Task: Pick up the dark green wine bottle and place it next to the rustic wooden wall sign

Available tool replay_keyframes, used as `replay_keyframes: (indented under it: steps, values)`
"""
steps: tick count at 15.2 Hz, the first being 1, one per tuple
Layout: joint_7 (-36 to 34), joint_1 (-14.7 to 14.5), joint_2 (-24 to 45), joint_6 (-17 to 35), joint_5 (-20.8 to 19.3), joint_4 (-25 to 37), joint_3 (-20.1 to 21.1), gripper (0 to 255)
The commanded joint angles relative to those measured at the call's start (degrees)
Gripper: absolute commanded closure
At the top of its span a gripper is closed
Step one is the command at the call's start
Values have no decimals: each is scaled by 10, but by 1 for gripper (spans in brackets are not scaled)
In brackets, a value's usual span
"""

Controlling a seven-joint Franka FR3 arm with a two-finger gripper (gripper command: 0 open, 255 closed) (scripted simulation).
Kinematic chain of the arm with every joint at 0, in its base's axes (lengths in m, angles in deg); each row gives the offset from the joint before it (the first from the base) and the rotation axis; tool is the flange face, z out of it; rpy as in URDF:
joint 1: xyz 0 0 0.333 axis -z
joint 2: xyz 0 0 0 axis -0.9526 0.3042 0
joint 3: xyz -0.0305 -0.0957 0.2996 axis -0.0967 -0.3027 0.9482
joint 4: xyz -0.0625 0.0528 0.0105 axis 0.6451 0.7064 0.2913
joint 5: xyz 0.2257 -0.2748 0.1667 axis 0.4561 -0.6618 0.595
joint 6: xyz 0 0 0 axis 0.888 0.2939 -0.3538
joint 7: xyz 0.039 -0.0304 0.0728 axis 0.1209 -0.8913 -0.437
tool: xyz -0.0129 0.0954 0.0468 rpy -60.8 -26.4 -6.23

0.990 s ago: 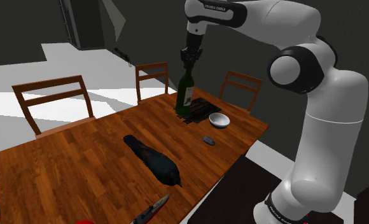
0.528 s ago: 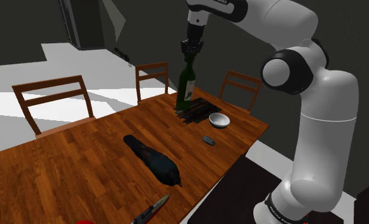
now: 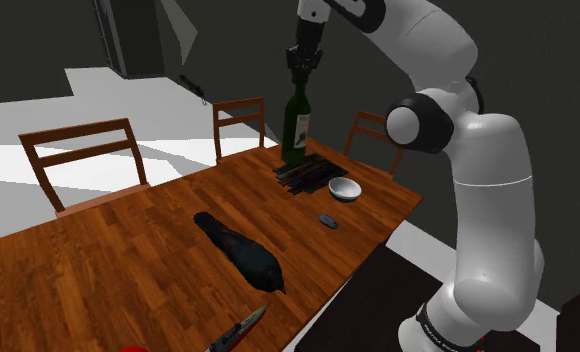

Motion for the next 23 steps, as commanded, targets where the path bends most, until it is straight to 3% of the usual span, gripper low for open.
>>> replay_keyframes:
  steps: [1, 4, 10, 16, 23]
  values:
    - [9, 1, -17, 19, -2, -38, -3, 255]
    - [35, 5, -63, 96, -7, -161, -11, 255]
    - [85, 32, -81, 194, -4, -279, -22, 255]
    - [135, 66, -60, 267, 8, -335, -31, 255]
    - [192, 111, -3, 331, 29, -346, -37, 255]
